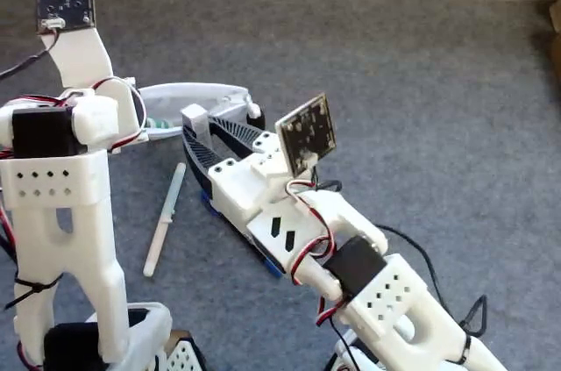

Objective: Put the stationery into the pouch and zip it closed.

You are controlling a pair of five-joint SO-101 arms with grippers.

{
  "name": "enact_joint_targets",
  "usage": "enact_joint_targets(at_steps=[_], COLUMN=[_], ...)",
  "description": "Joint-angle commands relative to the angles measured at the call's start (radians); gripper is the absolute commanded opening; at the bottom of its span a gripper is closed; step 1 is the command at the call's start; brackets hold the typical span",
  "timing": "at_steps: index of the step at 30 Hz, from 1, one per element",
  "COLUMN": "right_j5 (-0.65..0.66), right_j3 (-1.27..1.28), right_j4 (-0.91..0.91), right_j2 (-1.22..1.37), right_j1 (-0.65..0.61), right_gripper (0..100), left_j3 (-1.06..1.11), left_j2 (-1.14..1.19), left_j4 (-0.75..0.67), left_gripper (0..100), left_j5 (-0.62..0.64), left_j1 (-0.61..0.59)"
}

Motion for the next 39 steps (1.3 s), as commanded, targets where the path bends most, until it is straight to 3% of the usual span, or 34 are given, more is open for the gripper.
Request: enact_joint_targets(at_steps=[1,12,21,36,39], right_j5=[-0.006,-0.006,-0.006,-0.002,0.074], right_j3=[0.03,0.134,0.127,0.134,0.139], right_j4=[-0.208,-0.61,-0.92,-0.954,-0.954], right_j2=[-0.042,-0.013,0.305,0.449,0.449], right_j1=[0.008,0.015,0.079,0.085,0.082], right_gripper=[0.5,0.5,0.5,1.2,7.1], left_j3=[0.008,0.025,0.025,0.025,0.025], left_j2=[-0.024,-0.025,-0.025,-0.025,-0.024], left_j4=[0.003,0.003,0.003,0.003,0.003], left_gripper=[1,1,1,1,1], left_j5=[0.0,0.0,0.0,0.0,0.0], left_j1=[0.012,0.01,0.008,0.008,0.008])
